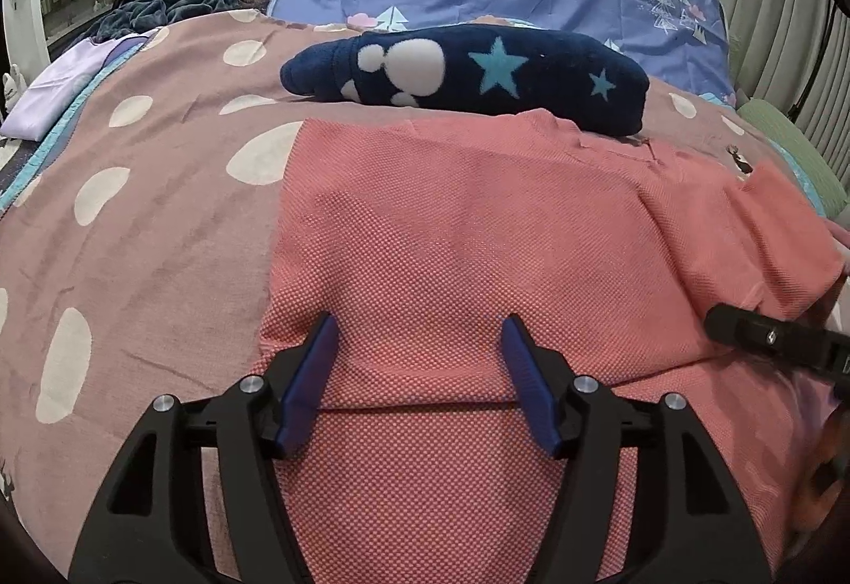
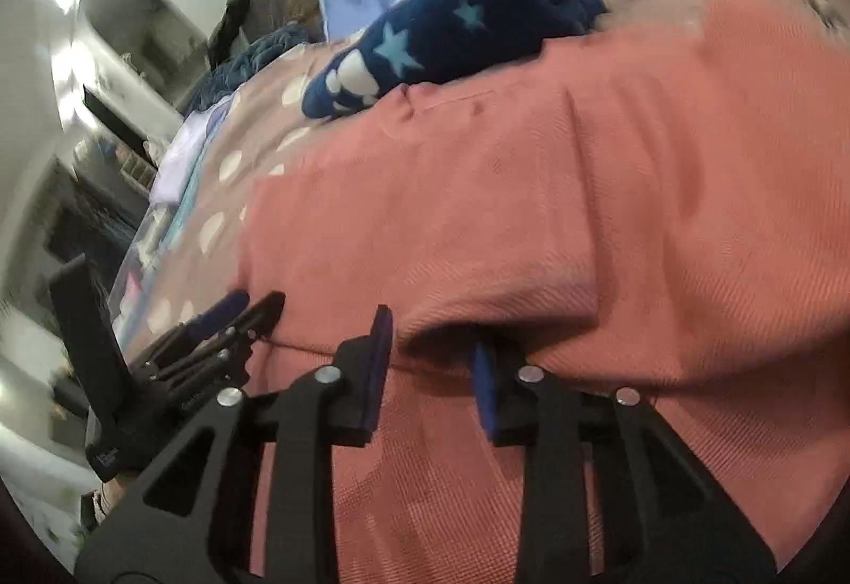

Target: Fold small clothes

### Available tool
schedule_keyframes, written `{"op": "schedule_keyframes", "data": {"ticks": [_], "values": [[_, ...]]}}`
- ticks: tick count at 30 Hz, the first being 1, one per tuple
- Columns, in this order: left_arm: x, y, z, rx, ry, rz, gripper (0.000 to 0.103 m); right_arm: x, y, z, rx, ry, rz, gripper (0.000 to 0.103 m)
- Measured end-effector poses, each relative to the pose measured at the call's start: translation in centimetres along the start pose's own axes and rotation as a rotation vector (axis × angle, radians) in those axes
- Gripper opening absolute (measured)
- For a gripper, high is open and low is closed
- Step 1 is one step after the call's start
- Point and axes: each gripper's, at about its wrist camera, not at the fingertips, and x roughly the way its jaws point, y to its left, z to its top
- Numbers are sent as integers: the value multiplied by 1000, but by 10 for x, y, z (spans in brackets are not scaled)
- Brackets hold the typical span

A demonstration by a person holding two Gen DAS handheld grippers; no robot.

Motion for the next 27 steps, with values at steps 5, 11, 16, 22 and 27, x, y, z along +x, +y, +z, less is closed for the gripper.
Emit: {"op": "schedule_keyframes", "data": {"ticks": [5,11,16,22,27], "values": [[1,-2,0,13,5,-9,73,-24,-13,-3,14,-15,38,35],[1,-3,0,14,5,-8,73,-23,-45,29,343,-100,63,48],[0,-2,0,5,3,-23,73,-23,21,39,75,-38,431,52],[0,-2,0,6,3,-30,75,-50,19,28,-68,-61,230,58],[-6,5,1,-24,-12,-118,82,-67,-34,1,53,-81,90,58]]}}
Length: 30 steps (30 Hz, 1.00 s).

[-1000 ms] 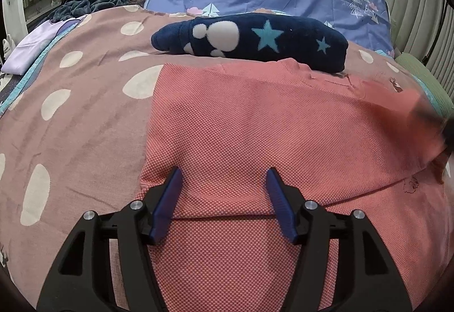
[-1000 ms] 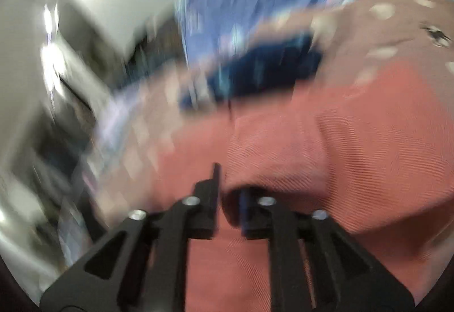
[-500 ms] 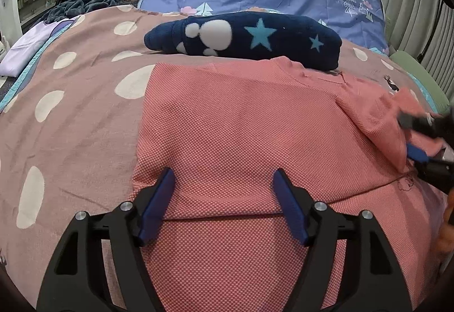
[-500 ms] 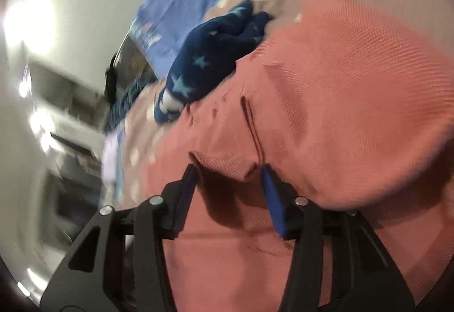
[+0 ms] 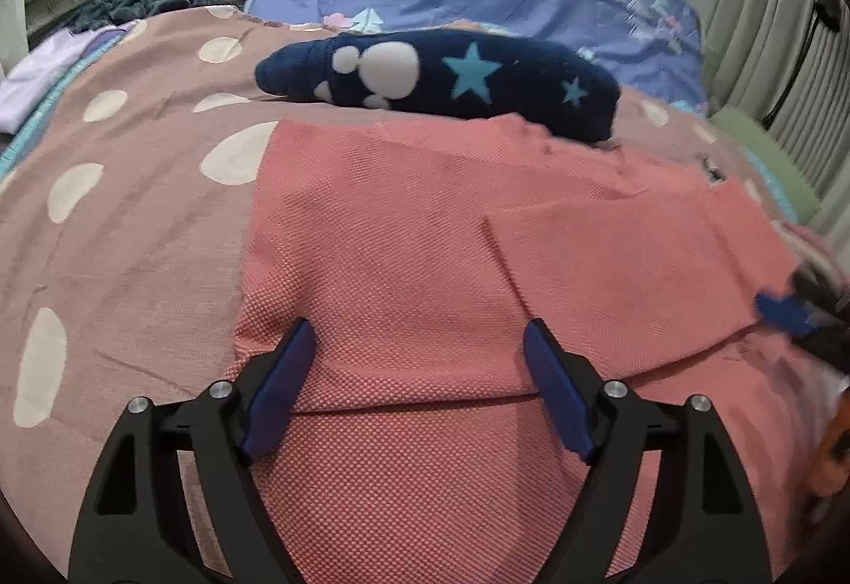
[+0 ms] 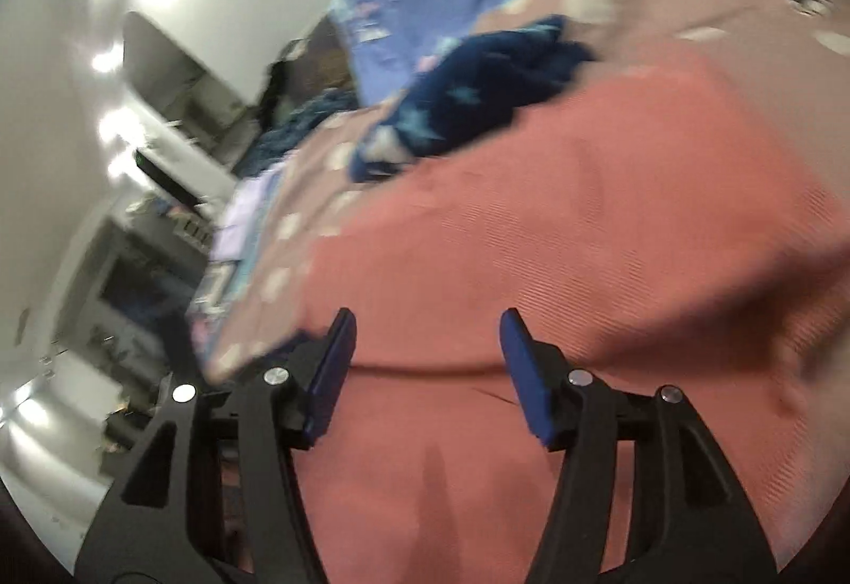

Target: Fold small clothes

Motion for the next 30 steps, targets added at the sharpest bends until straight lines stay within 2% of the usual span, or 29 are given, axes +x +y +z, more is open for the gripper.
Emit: {"op": "schedule_keyframes", "data": {"ticks": [1,3,5,7,10,14,16,17,19,23,27,30], "values": [[-2,3,0,-17,-7,-32,82,-4,-11,-6,4,-6,-38,55],[-6,9,2,-77,-17,-120,82,1,-24,-18,-11,-27,-109,43],[-6,9,4,-127,-8,-203,81,2,-20,-22,-27,-40,-134,43],[-5,0,6,-127,7,-242,81,6,-10,-23,-65,-41,-157,48],[4,-24,10,-53,40,-212,70,12,-8,-25,-81,-40,-167,48],[23,-48,15,34,68,-112,68,11,-18,-24,-52,-41,-135,48],[24,-50,18,44,66,-103,34,11,-17,-24,-56,-41,-138,48],[25,-51,22,43,71,-106,2,11,-17,-24,-58,-43,-137,48],[21,-51,31,14,76,-177,2,9,-16,-24,-58,-50,-130,48],[-25,-68,64,56,-65,-197,2,7,-18,-25,-50,-61,-110,47],[-69,-77,90,121,-178,-162,2,0,-22,-24,-16,-104,-112,44],[-86,-69,98,145,-216,-116,3,-7,-29,-24,26,-151,-106,38]]}}
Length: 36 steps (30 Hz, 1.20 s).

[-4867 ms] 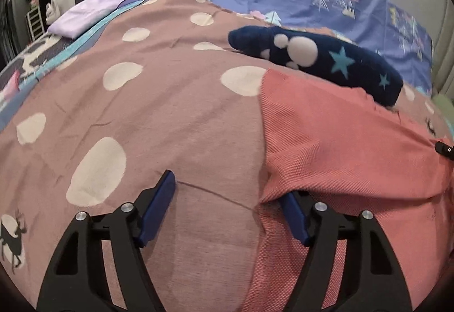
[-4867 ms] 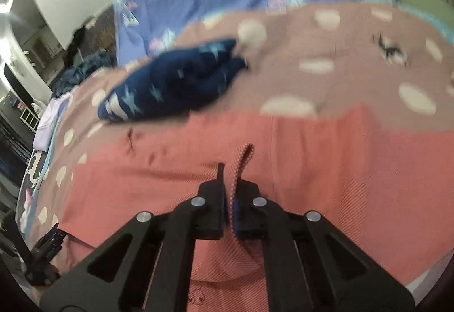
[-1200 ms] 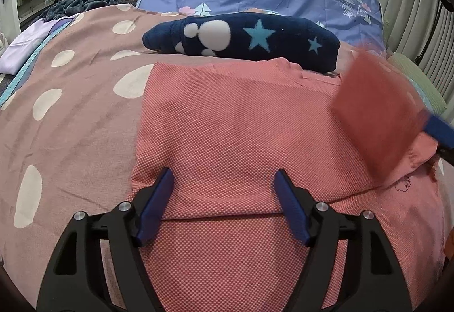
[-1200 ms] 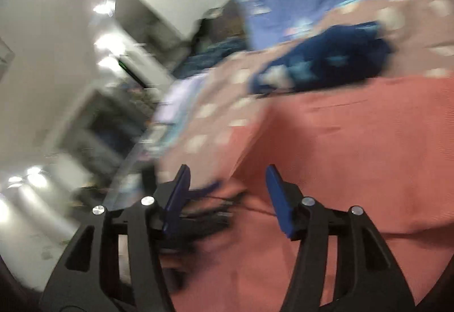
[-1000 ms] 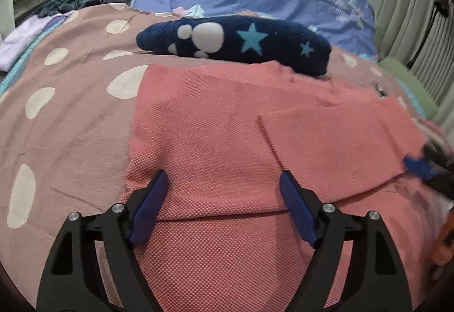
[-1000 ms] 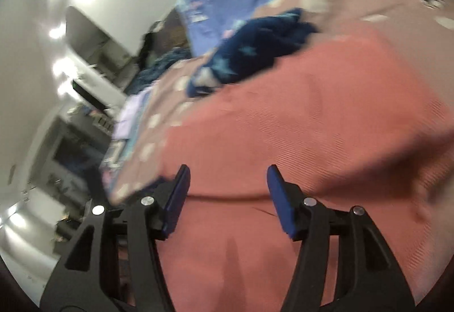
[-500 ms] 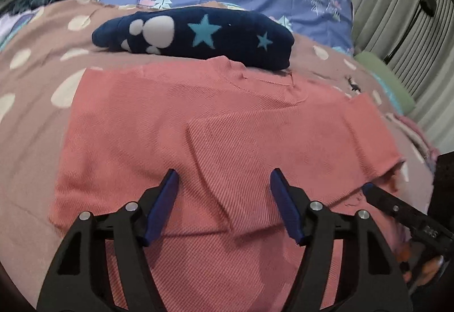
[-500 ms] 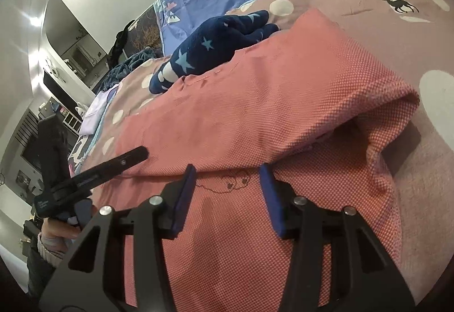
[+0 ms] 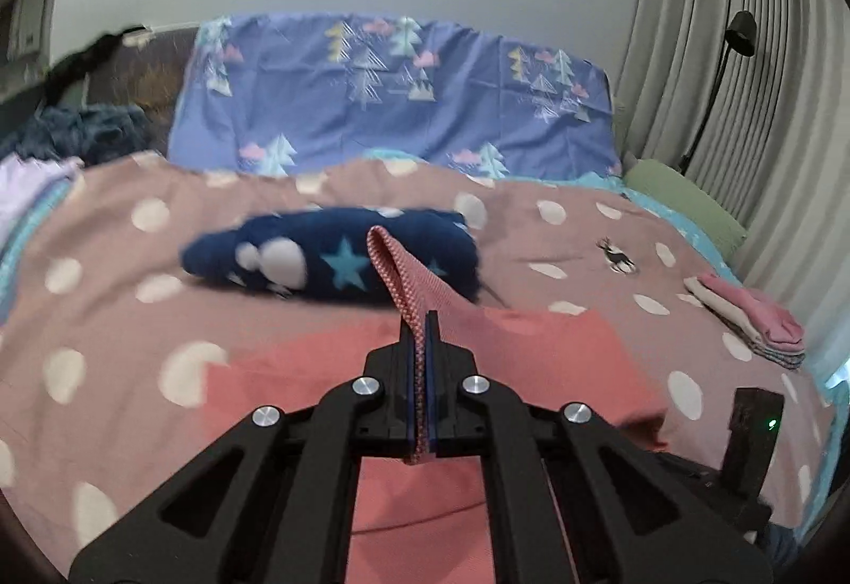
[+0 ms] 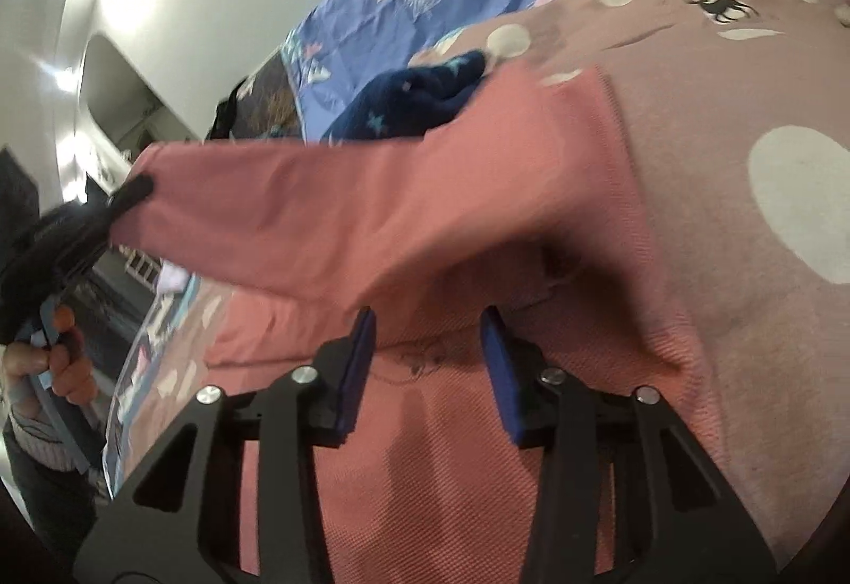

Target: Fold small clothes

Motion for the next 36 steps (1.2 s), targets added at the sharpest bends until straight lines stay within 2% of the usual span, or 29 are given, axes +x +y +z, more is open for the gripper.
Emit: {"op": "schedule_keyframes", "data": {"ticks": [2,4,7,10,11,12,13,14,15,18,20,21,23,25,27,30,31,34,36], "values": [[-2,14,-3,1,8,49,3,3,-6,1,29,5,-5,32],[6,36,-16,-37,45,101,3,8,-11,1,56,21,-38,21],[31,65,-42,-74,138,184,3,10,-14,2,73,32,-51,21],[55,87,-71,-107,238,222,3,11,-14,2,69,34,-48,23],[60,90,-77,-114,257,227,7,11,-14,2,67,35,-46,24],[64,93,-83,-117,274,241,16,11,-14,1,65,35,-46,25],[68,96,-87,-113,282,279,25,11,-13,1,63,36,-47,25],[67,98,-89,-110,273,307,40,12,-13,1,62,36,-46,25],[64,100,-90,-106,255,330,44,12,-13,1,62,35,-46,25],[59,106,-87,-116,237,326,45,11,-13,1,67,31,-37,25],[55,102,-86,-88,221,338,52,8,-15,2,78,23,-24,20],[56,99,-87,-70,222,344,55,7,-17,3,89,22,-10,3],[65,94,-95,-30,258,365,56,4,-20,5,109,39,38,2],[72,92,-101,-14,273,392,63,-5,-17,6,101,33,54,2],[73,94,-100,-24,280,404,69,-15,-13,5,74,45,22,2],[73,100,-102,-51,284,400,74,-9,-15,0,65,160,-89,2],[73,101,-102,-58,285,399,75,-9,-15,-2,59,180,-96,2],[74,100,-103,-53,284,412,76,-15,1,3,15,188,-123,10],[74,98,-103,-43,282,423,77,-22,17,8,-53,157,-120,10]]}}
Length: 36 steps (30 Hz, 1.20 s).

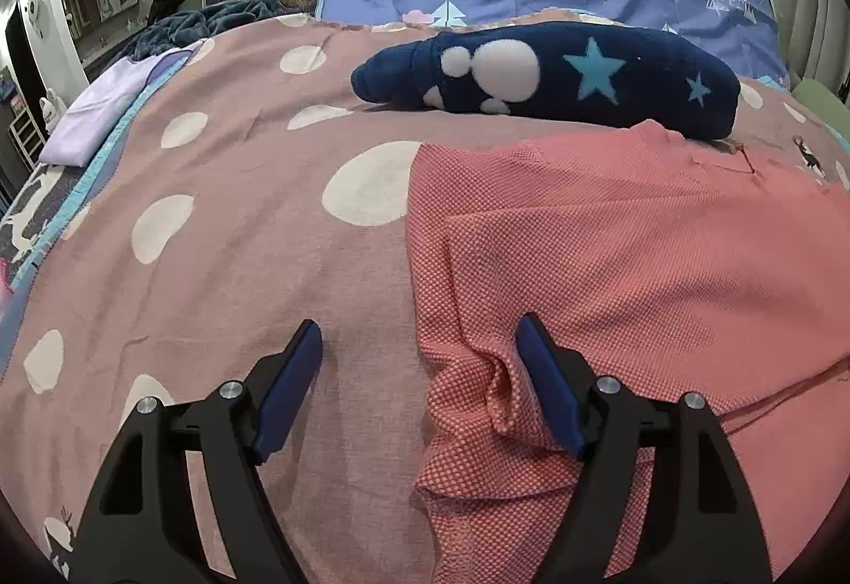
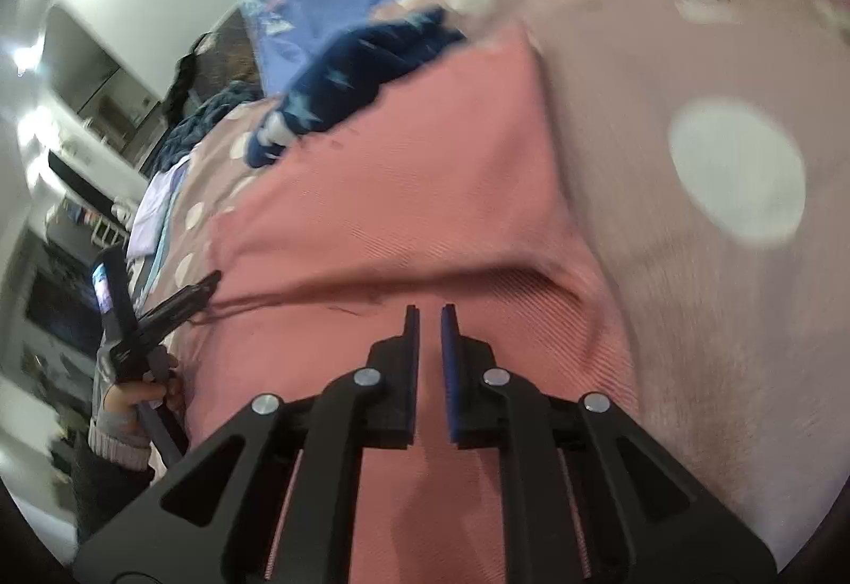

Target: Fold small clothes

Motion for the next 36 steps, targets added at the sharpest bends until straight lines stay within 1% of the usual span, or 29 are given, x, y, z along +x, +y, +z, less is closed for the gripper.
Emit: {"op": "schedule_keyframes", "data": {"ticks": [1,2,4,5,6,7,8,9,10,11,12,13,14,15,17,19,20,21,23,24,25,26,29,30,31,34,36], "values": [[0,-1,0,4,-2,5,77,-4,9,2,-43,-23,-6,10],[-1,-2,-1,7,-4,11,77,-8,19,4,-95,-57,-35,11],[-2,-4,-1,14,-11,26,78,-4,23,9,-137,-84,-120,20],[-2,-4,-2,16,-13,31,78,9,18,11,-135,-61,-213,23],[-3,-4,-2,18,-15,34,78,29,7,11,-135,-12,-328,19],[-3,-4,-2,17,-15,32,78,38,3,8,-146,-3,-345,19],[-3,-3,-2,12,-15,28,78,39,2,4,-159,-32,-340,19],[-3,-3,-2,9,-13,24,79,36,9,2,-186,-46,-360,21],[-3,-1,-3,0,-10,14,79,34,16,3,-211,-37,-380,23],[-2,2,-2,-17,-4,-6,80,30,20,4,-212,-37,-378,25],[0,5,-2,-29,0,-19,81,24,21,7,-194,-43,-344,27],[1,7,-2,-40,3,-30,81,14,20,14,-160,-62,-274,27],[1,9,-2,-50,4,-41,81,7,16,21,-138,-81,-251,28],[1,10,-2,-51,4,-43,82,-1,13,29,-119,-109,-256,34],[1,8,-2,-46,4,-36,82,-2,7,55,-105,-151,-322,43],[2,8,-3,-45,2,-36,82,11,-10,78,-85,-127,-334,41],[2,10,-3,-50,3,-42,82,20,-24,91,-33,-113,-326,38],[2,11,-3,-55,3,-49,82,27,-36,100,21,-113,-301,36],[3,13,-3,-64,4,-58,82,39,-45,109,33,-127,-256,35],[3,13,-3,-66,5,-60,82,50,-46,109,-11,-123,-296,36],[4,14,-2,-69,7,-64,83,68,-46,103,-74,-99,-364,38],[4,13,-2,-70,7,-67,83,80,-48,100,-97,-89,-396,39],[5,14,-2,-73,8,-69,83,87,-33,100,-155,-102,-497,41],[5,14,-2,-74,9,-71,84,90,-32,100,-167,-98,-514,41],[6,14,-2,-75,9,-72,84,89,-32,100,-169,-103,-515,41],[6,14,-2,-73,9,-69,84,80,-40,99,-129,-125,-464,42],[4,13,-3,-68,4,-54,85,61,-40,95,-82,-149,-454,41]]}}
